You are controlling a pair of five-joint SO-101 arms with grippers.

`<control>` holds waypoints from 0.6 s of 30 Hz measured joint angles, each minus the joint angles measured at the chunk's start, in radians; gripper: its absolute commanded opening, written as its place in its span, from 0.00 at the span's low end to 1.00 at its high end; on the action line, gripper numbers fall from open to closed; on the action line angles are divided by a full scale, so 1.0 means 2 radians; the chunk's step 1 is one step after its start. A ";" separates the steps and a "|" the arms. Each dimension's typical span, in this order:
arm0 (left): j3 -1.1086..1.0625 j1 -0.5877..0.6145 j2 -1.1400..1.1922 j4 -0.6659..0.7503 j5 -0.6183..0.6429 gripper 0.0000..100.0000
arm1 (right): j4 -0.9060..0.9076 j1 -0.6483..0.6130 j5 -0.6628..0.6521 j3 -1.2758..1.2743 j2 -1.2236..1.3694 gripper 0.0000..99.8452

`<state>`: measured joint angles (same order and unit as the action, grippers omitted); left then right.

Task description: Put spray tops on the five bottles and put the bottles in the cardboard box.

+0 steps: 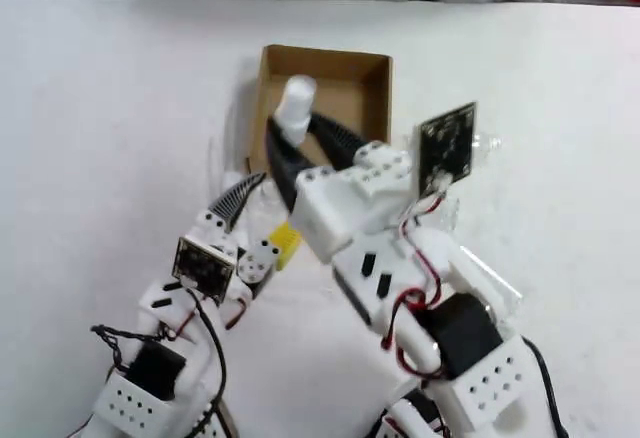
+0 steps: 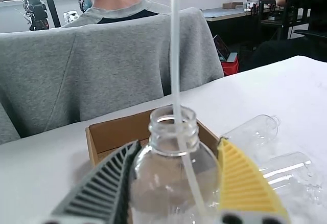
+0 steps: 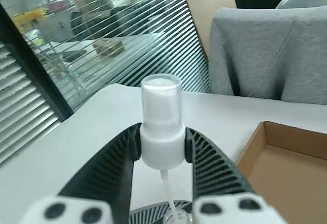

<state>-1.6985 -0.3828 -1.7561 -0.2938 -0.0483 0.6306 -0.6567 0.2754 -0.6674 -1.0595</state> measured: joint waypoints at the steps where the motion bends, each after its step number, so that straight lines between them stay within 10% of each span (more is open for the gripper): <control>1: 0.000 0.000 0.000 0.000 0.000 0.02 | 0.000 -0.009 0.000 -0.008 -0.009 0.02; 18: 0.000 -0.001 0.000 0.000 0.000 0.02 | -0.025 -0.038 -0.002 -0.130 -0.040 0.02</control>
<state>-1.6985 -0.3844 -1.7561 -0.2938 -0.0483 0.5800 -0.7319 0.2723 -0.9268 -1.1393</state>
